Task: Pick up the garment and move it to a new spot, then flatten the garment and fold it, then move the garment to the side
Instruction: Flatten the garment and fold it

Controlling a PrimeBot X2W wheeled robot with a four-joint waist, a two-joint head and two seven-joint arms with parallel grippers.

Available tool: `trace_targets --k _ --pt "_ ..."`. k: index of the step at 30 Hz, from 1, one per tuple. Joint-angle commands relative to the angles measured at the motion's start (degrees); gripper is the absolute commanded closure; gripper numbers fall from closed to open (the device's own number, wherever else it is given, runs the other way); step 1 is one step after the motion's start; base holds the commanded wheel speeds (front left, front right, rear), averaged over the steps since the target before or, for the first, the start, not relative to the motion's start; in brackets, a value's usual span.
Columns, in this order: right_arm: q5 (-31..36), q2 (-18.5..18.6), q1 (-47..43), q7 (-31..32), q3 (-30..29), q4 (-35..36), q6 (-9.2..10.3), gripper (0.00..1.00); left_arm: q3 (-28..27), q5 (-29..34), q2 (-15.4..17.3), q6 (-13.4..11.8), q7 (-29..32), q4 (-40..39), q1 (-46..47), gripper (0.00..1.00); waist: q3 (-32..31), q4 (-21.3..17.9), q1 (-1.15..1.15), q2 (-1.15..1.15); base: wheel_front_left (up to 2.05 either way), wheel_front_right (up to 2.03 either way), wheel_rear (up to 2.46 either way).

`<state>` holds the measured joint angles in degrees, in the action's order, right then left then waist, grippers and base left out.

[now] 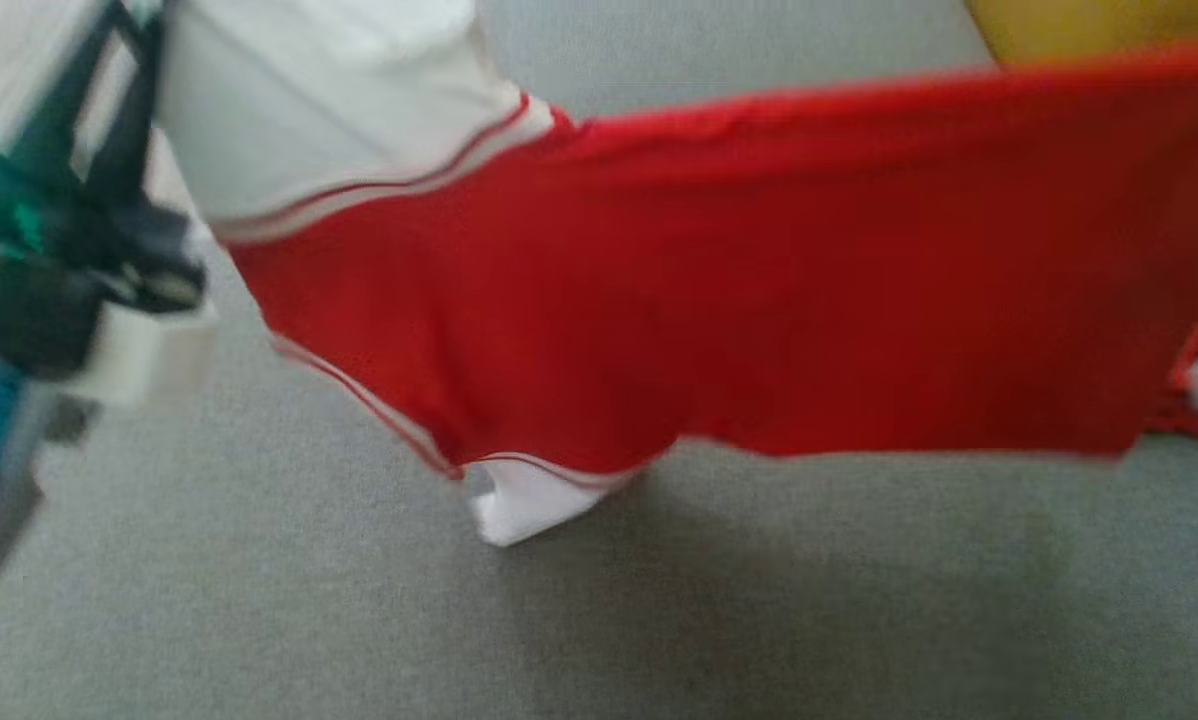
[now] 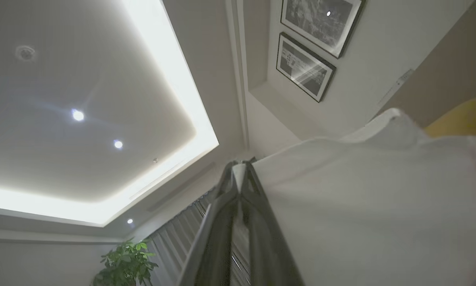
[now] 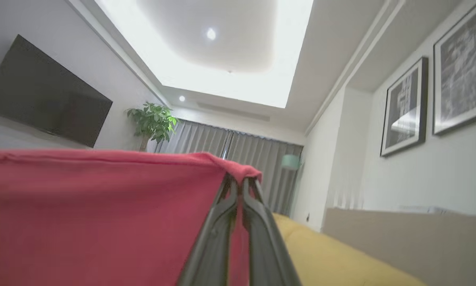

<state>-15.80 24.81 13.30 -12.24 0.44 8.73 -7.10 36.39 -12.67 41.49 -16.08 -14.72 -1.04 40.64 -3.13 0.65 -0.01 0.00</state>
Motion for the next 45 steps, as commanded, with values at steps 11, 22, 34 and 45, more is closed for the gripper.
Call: trace_targets --k 11,22,34,45 --pt "-7.53 8.12 23.82 12.75 3.91 -8.73 -0.39 1.00 -4.54 -3.35 -0.02 8.96 2.70 6.23 21.32 1.00 2.78 -0.30 0.01 0.00 0.00 0.00 0.00" --pt "-9.67 4.05 51.33 6.62 16.47 -31.97 -0.39 1.00 -2.72 1.82 -9.34 11.05 0.72 30.05 44.66 1.00 20.99 -1.79 0.01 0.00 0.00 0.00 0.00" --pt "-6.84 5.04 61.59 -2.69 17.09 -42.67 -0.39 1.00 -4.31 7.01 -11.95 8.44 -0.27 23.46 50.70 1.00 32.06 0.28 0.01 0.00 0.00 0.00 0.00" --pt "-7.97 5.60 47.11 -2.74 16.13 -41.00 -0.39 1.00 -5.54 6.12 -8.42 6.36 -0.27 11.17 28.91 1.00 30.18 1.55 0.01 0.00 0.00 0.00 0.00"
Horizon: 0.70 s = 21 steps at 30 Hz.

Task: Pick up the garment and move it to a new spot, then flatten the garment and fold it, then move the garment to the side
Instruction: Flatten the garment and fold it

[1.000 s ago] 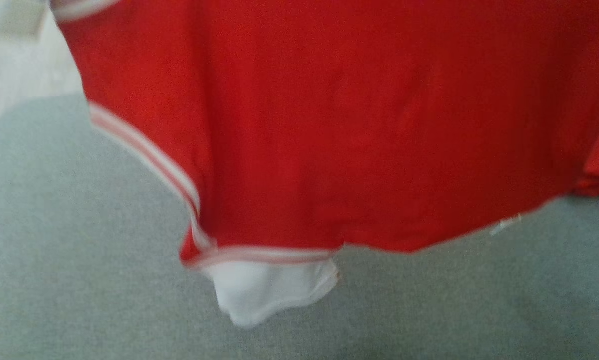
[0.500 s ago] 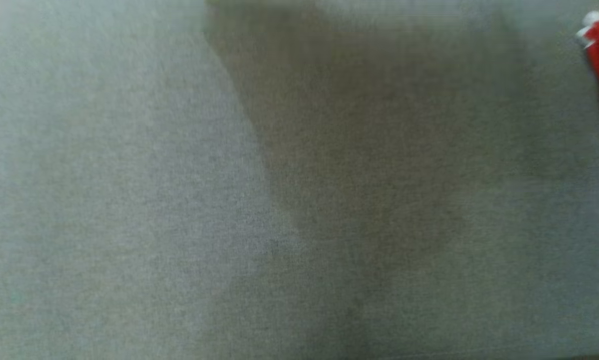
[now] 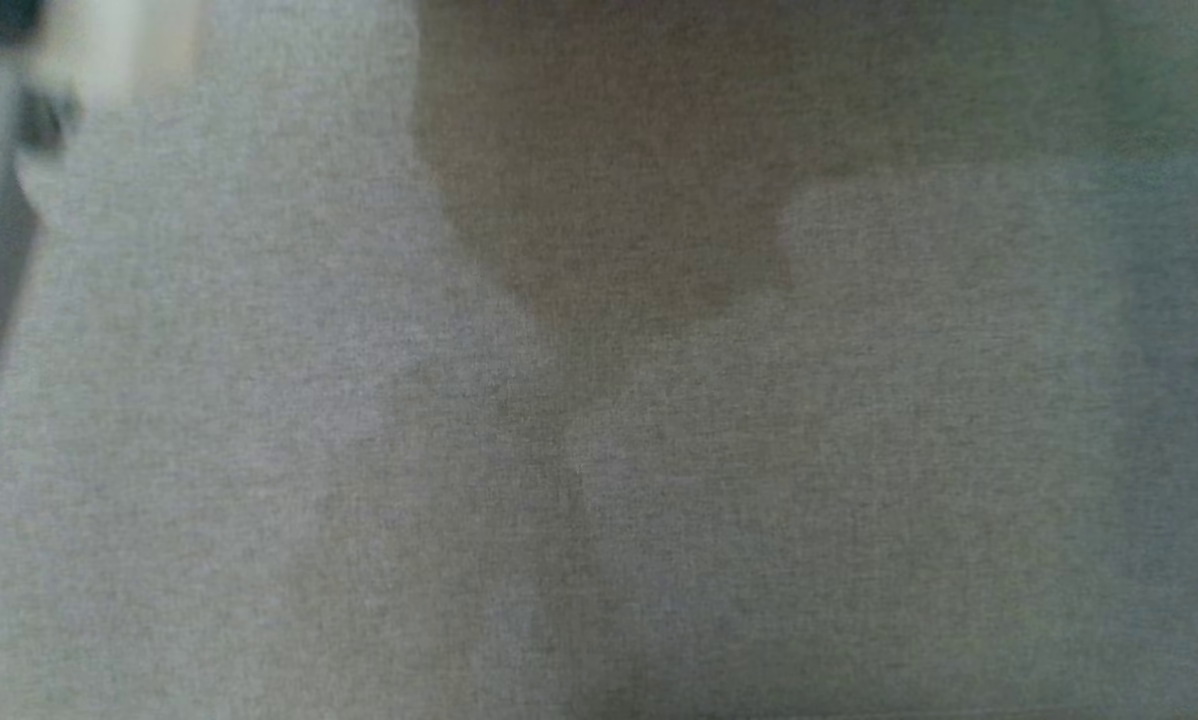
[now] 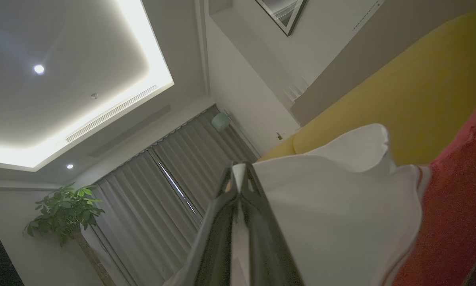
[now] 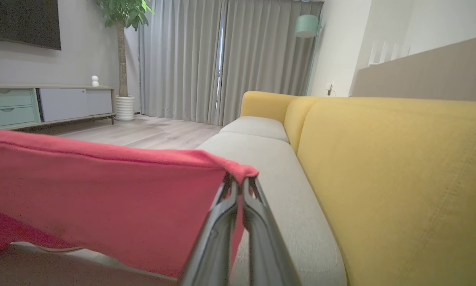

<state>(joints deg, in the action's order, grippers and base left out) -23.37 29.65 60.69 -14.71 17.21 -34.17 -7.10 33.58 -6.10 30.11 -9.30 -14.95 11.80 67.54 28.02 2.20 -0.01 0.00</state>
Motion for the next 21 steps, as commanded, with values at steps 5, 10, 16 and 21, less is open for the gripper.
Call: trace_targets --k 5,10,16,21 --pt "-3.48 1.04 -11.30 -0.28 -2.26 4.44 -0.39 1.00 -3.86 -2.21 6.07 -1.03 -0.05 -8.94 -13.36 1.00 -5.79 -0.33 0.01 0.00 0.00 0.00 0.00" --pt "-6.42 1.82 -24.15 -0.29 -2.86 7.57 -0.39 1.00 -4.26 -4.16 8.82 -1.72 -0.05 -13.91 -29.85 1.00 -10.86 -0.76 0.01 0.00 0.00 0.00 0.00" --pt "-8.94 2.56 -39.18 -0.29 -2.34 10.66 -0.39 1.00 -1.14 -5.75 8.68 -1.34 -0.05 -16.27 -46.22 1.00 -15.53 -0.71 0.01 0.00 0.00 0.00 0.00" --pt "-9.57 2.26 -48.67 -0.29 -3.53 12.39 -0.39 1.00 1.50 -6.00 8.95 -0.43 -0.05 -15.20 -55.31 1.00 -17.71 -0.96 0.01 0.00 0.00 0.00 0.00"
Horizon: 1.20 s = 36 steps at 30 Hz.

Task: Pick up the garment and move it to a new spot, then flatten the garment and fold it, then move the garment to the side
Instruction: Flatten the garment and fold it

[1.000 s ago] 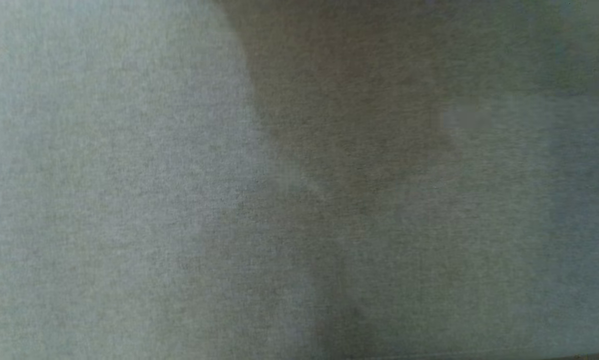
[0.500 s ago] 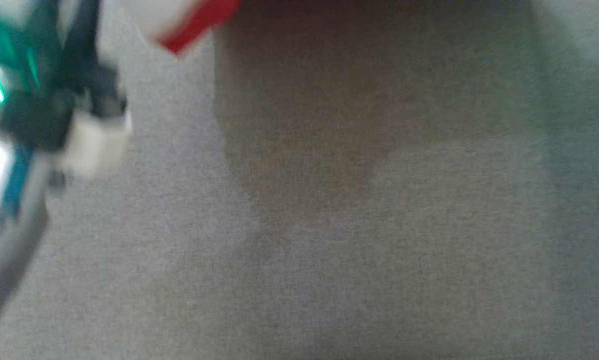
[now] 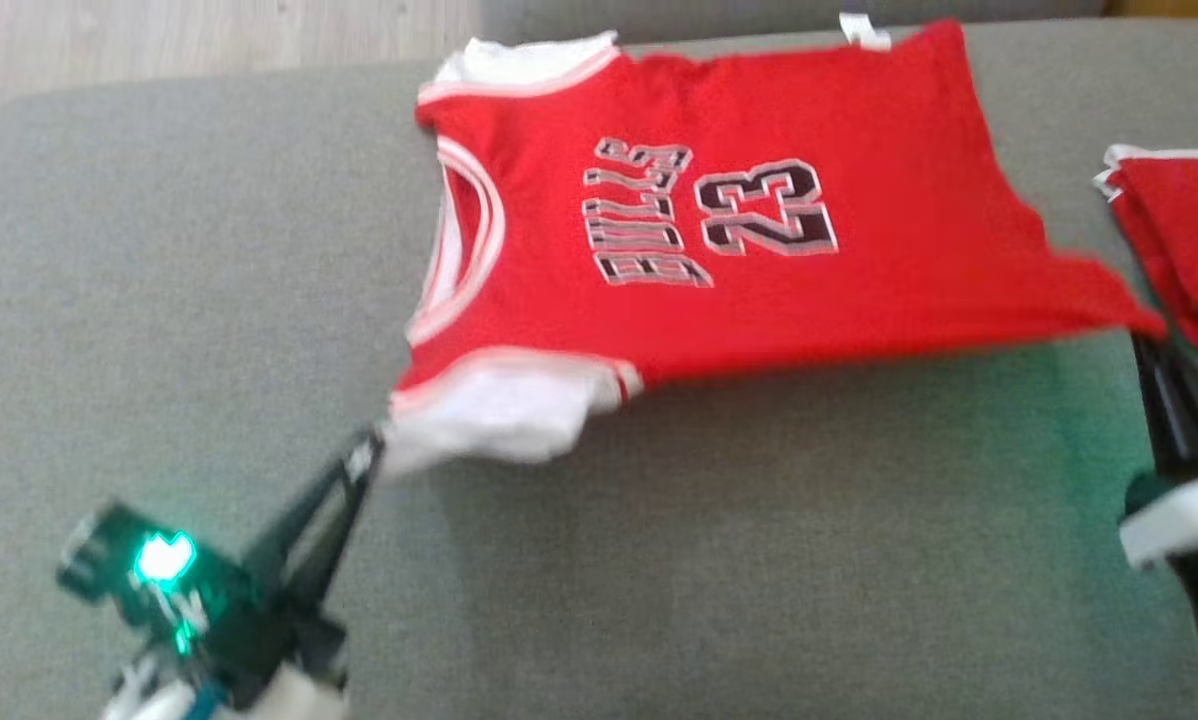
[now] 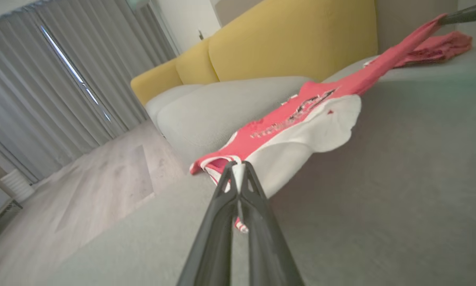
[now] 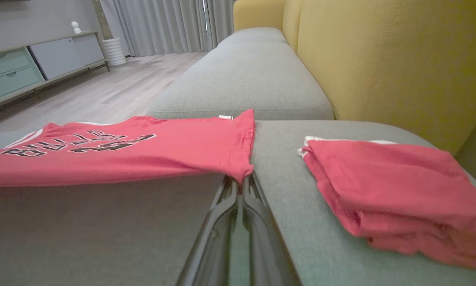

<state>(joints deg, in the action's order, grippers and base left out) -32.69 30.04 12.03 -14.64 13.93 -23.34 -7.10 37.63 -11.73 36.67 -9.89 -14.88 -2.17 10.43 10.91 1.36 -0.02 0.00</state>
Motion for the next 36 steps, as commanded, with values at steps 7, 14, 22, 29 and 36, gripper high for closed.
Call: trace_targets --k 7,14,22,29,36 --pt "0.38 1.02 -10.55 -0.22 -2.83 5.18 -0.39 1.00 0.09 -2.17 2.32 0.27 -0.09 -0.21 -6.88 1.00 -2.79 -0.82 0.02 0.00 0.00 0.00 0.00" --pt "-0.87 0.42 -14.15 0.56 -4.71 7.80 -0.39 1.00 0.40 -3.56 1.28 1.22 -0.10 1.73 -7.97 1.00 -3.24 -1.20 0.02 0.00 0.00 0.00 0.00" --pt "-0.24 -0.24 -13.02 0.97 -6.43 8.28 -0.39 1.00 -0.37 -1.32 -1.26 2.28 -0.11 2.61 -1.42 1.00 -0.20 -0.31 0.02 0.00 0.00 0.00 0.00" --pt "0.71 0.13 -8.32 1.74 -7.11 9.29 -0.39 1.00 -1.71 0.84 -2.56 4.05 -0.11 4.04 6.92 1.00 4.29 -0.20 0.02 0.00 0.00 0.00 0.00" --pt "2.30 0.04 0.01 3.68 -7.90 7.32 -0.39 1.00 -2.36 5.16 -4.47 8.92 -0.11 9.23 22.33 1.00 10.58 0.67 0.02 0.00 0.00 0.00 0.00"
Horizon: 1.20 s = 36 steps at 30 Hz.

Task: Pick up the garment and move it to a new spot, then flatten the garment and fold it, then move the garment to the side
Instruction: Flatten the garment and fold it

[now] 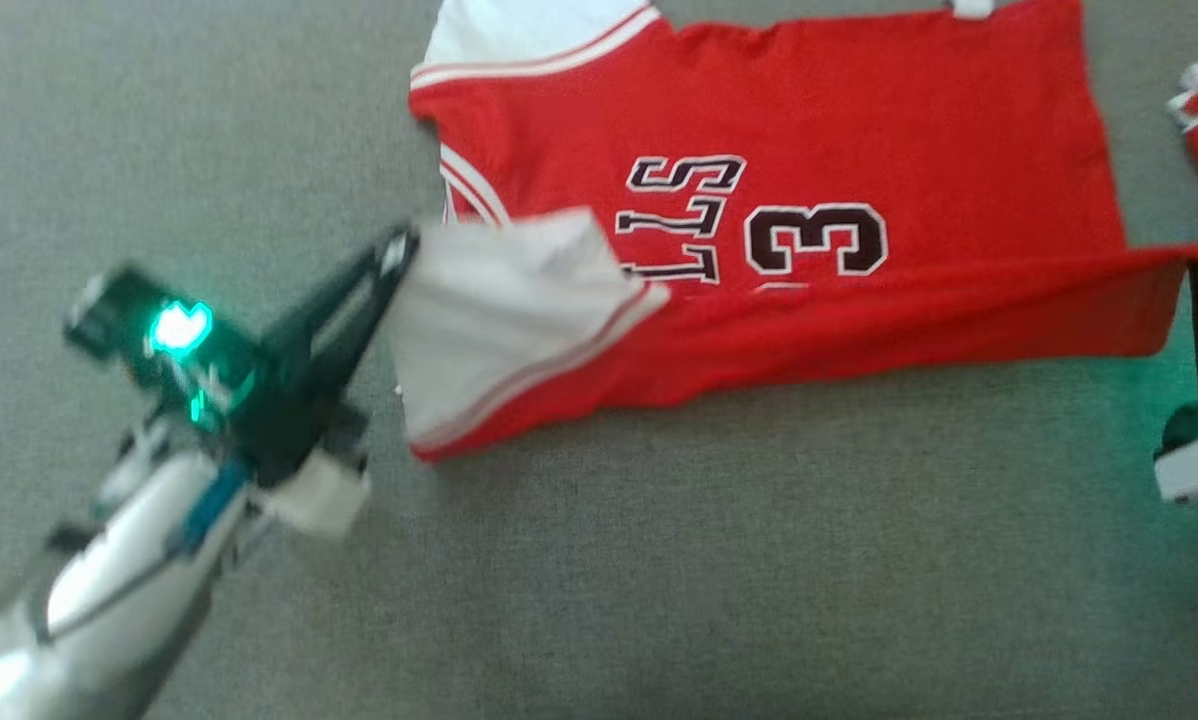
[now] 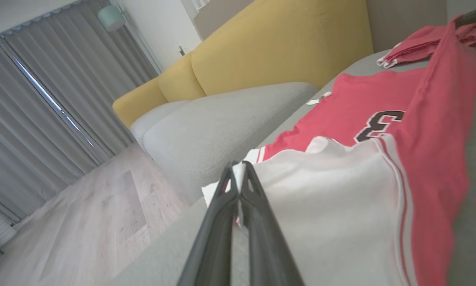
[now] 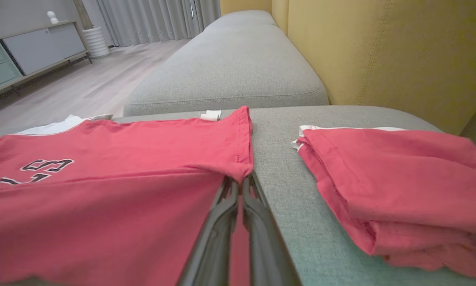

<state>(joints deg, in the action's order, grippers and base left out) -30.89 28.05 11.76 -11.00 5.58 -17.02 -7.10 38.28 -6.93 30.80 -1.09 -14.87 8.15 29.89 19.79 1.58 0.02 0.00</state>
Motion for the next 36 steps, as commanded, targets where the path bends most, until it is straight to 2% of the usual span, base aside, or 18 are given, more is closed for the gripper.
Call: trace_targets --k 1,5,12,13,14,15,18,21,24,29,31,36 --pt "0.63 2.01 1.19 0.25 0.49 0.44 -0.39 1.00 -2.98 0.96 0.99 0.63 -0.12 -0.30 4.81 1.00 2.36 0.51 -0.02 0.00 0.00 0.00 0.00" --pt "0.79 2.04 4.42 -0.01 1.02 -1.37 -0.39 1.00 -2.72 2.88 -0.71 2.31 -0.12 2.78 11.36 1.00 4.49 0.46 -0.02 0.00 0.00 0.00 0.00" --pt "0.97 1.48 9.04 -1.26 2.31 -4.13 -0.39 1.00 -2.75 3.98 -1.89 3.13 -0.13 8.20 15.95 1.00 6.28 -0.59 -0.02 0.00 0.00 0.00 0.00" --pt "1.16 1.18 9.52 -1.52 2.08 -4.82 -0.39 0.35 -2.77 3.68 -2.08 3.25 -0.13 9.12 15.84 1.00 6.30 -0.66 -0.02 0.00 0.00 0.00 0.00" --pt "1.37 0.87 9.87 -1.72 2.04 -5.42 -0.39 0.00 -2.82 3.20 -2.35 3.41 -0.13 10.05 15.53 0.62 6.23 -0.69 -0.02 0.00 0.00 0.00 0.00" --pt "1.52 0.59 10.13 -1.97 2.05 -5.89 -0.39 0.00 -2.90 2.64 -2.68 3.51 -0.13 10.97 15.08 0.00 6.08 -0.69 -0.02 0.00 0.00 0.00 0.00" --pt "1.96 -0.23 9.89 -2.76 1.88 -6.54 -0.39 0.00 -4.22 0.33 -4.02 2.43 -0.13 12.16 12.76 0.00 5.10 -0.66 -0.02 0.00 0.00 0.00 0.00" --pt "2.40 -1.09 8.25 -3.36 1.09 -5.82 -0.39 0.00 -6.84 -3.58 -5.93 0.22 -0.13 11.26 7.85 0.00 3.74 -0.61 -0.02 0.00 0.00 0.00 0.00" --pt "2.79 -2.53 5.73 -3.70 -0.05 -4.31 -0.39 0.00 -9.67 -8.84 -8.84 -2.04 -0.13 9.70 0.92 0.00 2.40 -0.55 -0.02 0.00 0.00 0.00 0.00" --pt "3.59 -4.86 2.17 -3.89 -1.32 -1.90 -0.39 0.00 -10.76 -14.90 -12.83 -4.49 1.96 9.25 -7.99 0.00 1.42 -0.82 -0.02 0.00 0.00 0.00 0.00" --pt "3.81 -5.45 1.44 -3.92 -1.34 -1.31 -0.39 0.00 -10.90 -15.67 -13.39 -5.77 3.23 9.48 -9.77 0.00 1.27 -1.11 -0.02 0.00 0.00 0.00 0.00" --pt "3.99 -5.81 1.11 -3.94 -1.01 -0.89 -0.39 0.00 -10.82 -17.15 -14.21 -6.62 4.78 8.98 -12.20 0.00 1.06 -1.91 -0.02 0.00 0.00 0.00 0.00"
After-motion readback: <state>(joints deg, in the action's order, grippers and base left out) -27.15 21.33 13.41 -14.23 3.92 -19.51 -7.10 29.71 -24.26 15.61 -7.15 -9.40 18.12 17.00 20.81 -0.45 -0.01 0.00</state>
